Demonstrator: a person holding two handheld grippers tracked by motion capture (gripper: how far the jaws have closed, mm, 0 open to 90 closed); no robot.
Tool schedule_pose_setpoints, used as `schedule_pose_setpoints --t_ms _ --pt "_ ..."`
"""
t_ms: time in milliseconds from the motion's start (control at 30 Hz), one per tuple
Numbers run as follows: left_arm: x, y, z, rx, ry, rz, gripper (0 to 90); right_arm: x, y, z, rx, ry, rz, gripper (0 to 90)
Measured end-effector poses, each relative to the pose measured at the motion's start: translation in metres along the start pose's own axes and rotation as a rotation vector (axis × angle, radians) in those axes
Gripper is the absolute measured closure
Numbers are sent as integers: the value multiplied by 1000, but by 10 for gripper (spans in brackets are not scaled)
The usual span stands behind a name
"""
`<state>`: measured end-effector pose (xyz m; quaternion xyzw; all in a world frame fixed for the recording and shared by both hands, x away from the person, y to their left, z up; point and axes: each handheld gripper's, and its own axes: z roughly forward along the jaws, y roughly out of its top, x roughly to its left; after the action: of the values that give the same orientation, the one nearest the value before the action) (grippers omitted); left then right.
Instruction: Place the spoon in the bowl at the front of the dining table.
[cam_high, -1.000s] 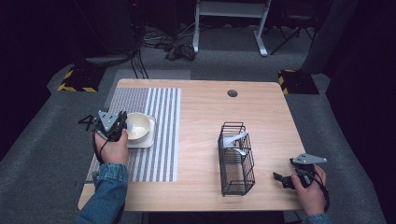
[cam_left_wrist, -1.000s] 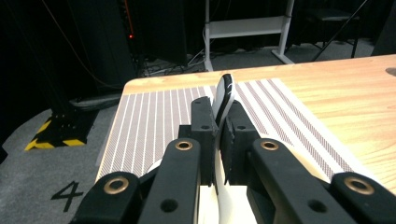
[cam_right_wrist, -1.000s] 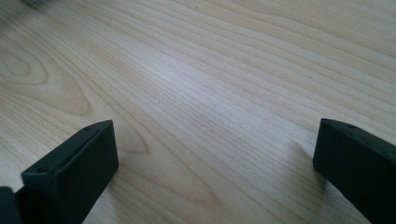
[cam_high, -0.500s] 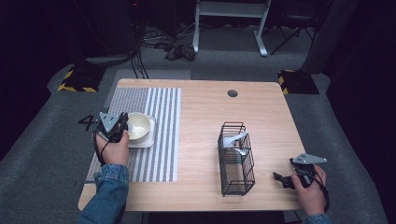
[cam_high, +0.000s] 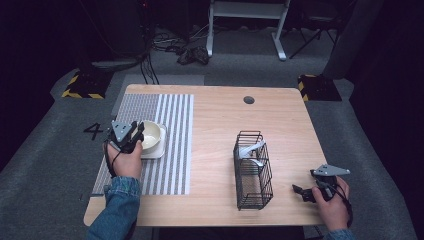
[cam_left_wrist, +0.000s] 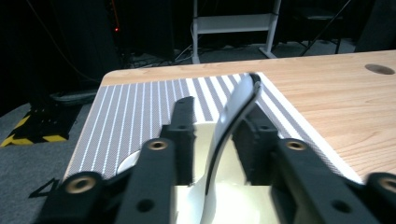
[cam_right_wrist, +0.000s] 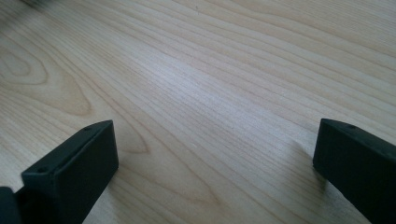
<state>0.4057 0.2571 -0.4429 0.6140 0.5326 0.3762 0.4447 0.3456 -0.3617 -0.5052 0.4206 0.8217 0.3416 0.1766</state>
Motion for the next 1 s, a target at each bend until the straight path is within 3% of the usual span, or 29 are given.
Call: schedule_pose_setpoints --t_ms 467,1000 --pt "-28 4 5 3 -49 13 504 0 0 0 0 0 0 1" --pt "-53 4 8 13 -102 36 465 0 0 0 0 0 0 1"
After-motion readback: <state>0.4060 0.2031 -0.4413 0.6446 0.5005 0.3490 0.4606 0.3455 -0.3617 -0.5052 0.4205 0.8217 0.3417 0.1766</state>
